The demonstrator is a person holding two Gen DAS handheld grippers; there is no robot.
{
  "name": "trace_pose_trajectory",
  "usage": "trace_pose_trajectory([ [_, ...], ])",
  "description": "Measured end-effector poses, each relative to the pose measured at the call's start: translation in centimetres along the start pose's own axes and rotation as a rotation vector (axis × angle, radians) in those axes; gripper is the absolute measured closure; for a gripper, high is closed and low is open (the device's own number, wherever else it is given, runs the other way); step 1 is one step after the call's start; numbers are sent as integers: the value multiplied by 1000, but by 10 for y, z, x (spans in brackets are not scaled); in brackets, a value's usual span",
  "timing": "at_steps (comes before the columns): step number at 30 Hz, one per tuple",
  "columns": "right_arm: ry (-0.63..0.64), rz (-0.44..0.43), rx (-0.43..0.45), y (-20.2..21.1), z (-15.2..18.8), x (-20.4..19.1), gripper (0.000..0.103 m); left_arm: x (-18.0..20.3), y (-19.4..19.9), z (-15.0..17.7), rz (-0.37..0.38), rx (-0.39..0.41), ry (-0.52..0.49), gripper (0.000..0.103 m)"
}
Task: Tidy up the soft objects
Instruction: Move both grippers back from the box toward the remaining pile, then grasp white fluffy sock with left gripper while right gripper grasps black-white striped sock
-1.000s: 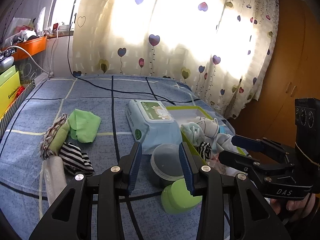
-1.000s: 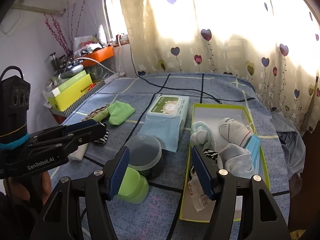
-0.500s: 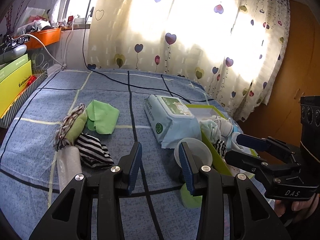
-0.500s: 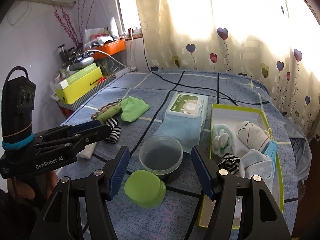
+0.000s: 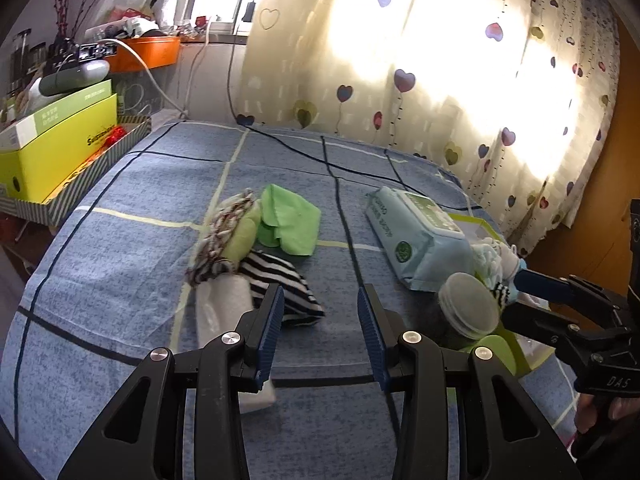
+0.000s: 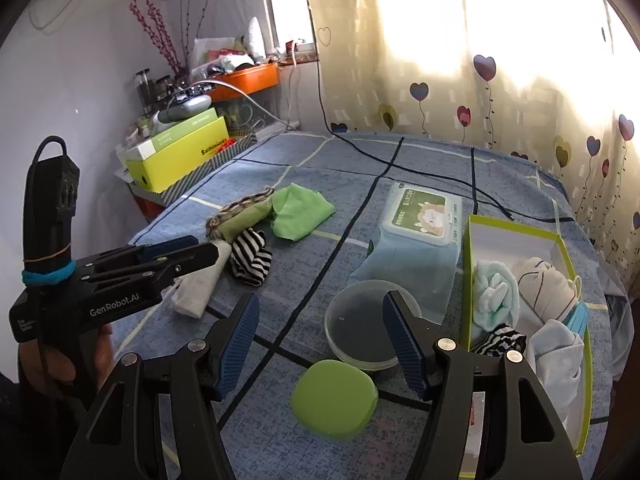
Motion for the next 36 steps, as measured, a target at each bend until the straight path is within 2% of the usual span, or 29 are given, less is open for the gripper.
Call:
trace_pose_trajectory([
  [2, 4, -8, -6, -5, 0, -4, 39, -19, 0, 1, -57, 0, 7, 63],
  [7, 16, -29, -26, -18, 0, -13, 39, -48, -6, 7, -112, -28, 35, 63],
  [9, 22, -36, -35, -23, 0, -17, 39, -54, -13, 14, -121, -54, 44, 51],
  [10, 26, -39, -40, -25, 0, -19, 39, -55, -15, 16, -120, -64, 47, 49],
  [17, 53, -41, -68, -44, -3, -29, 39, -57, -43, 47, -94, -196, 70, 49],
  [22, 72, -40, -99, -63, -6, -42, 39, -61, -40, 45, -84, -161, 84, 49],
  [24, 83, -50, -110, -72, -7, -50, 39, -66, -39, 43, -94, -149, 95, 61],
  [27, 92, -57, -132, -86, -6, -57, 39, -71, -37, 43, -87, -136, 123, 68],
  [36, 80, -67, -221, -131, 6, -71, 39, -79, -25, 35, -65, -79, 189, 72],
])
Point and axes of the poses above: each gripper's, at about its wrist camera, not at the fingertips, and y roughly against the way its jaws point, x to its right, z to its underside, the point moved 9 cm from there along -y, roughly the way its jaws point, and after that the axes turned 14 degrees about x, right-handed, at the moved point
